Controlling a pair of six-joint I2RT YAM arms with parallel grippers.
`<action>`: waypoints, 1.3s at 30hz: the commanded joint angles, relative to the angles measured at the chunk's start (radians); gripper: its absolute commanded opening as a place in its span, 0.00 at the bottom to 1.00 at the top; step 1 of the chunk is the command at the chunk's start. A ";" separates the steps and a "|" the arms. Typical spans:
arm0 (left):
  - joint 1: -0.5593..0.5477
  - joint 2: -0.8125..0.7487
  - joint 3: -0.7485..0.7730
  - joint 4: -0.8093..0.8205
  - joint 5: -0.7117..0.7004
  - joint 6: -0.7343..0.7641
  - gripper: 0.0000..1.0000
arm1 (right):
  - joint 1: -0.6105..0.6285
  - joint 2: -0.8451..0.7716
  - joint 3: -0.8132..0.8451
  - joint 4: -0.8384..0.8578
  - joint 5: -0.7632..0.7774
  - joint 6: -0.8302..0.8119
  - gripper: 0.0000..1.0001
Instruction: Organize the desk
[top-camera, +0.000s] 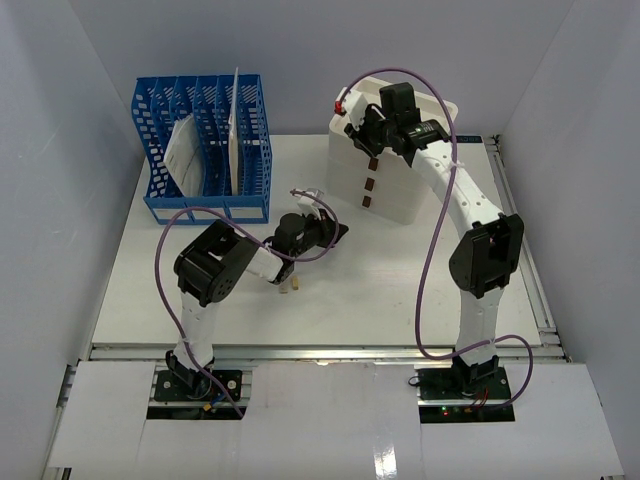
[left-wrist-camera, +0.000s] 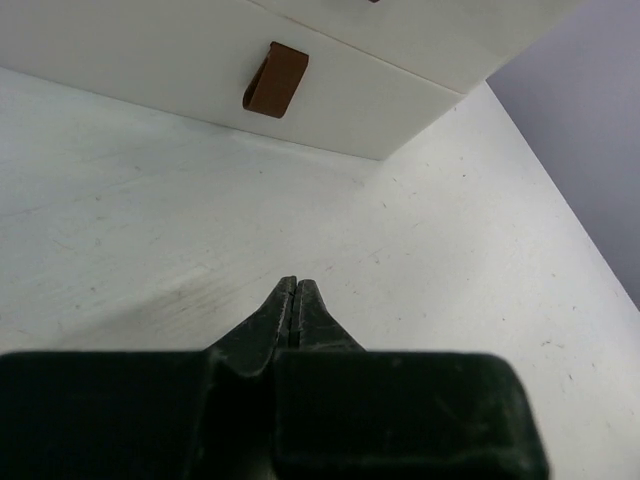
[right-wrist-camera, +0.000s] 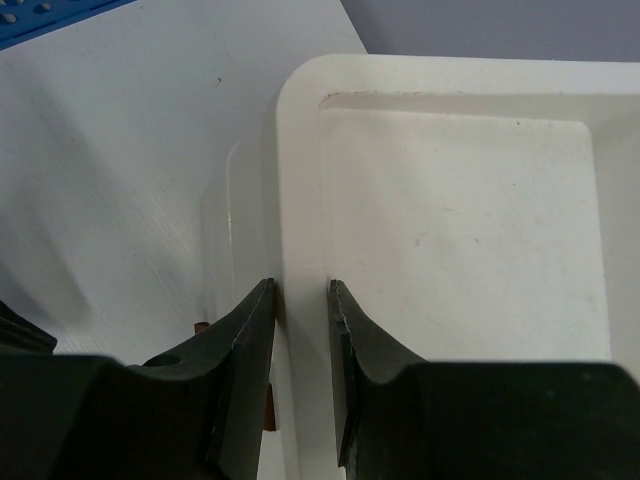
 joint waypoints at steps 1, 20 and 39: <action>-0.004 0.022 0.142 -0.067 0.032 0.021 0.47 | -0.037 0.035 -0.031 -0.067 0.041 0.021 0.23; -0.017 0.300 0.578 -0.295 -0.079 0.120 0.45 | -0.023 -0.029 -0.098 -0.046 -0.046 0.049 0.24; -0.020 0.162 0.335 -0.117 -0.104 0.107 0.00 | -0.027 -0.012 -0.101 -0.040 0.014 0.039 0.24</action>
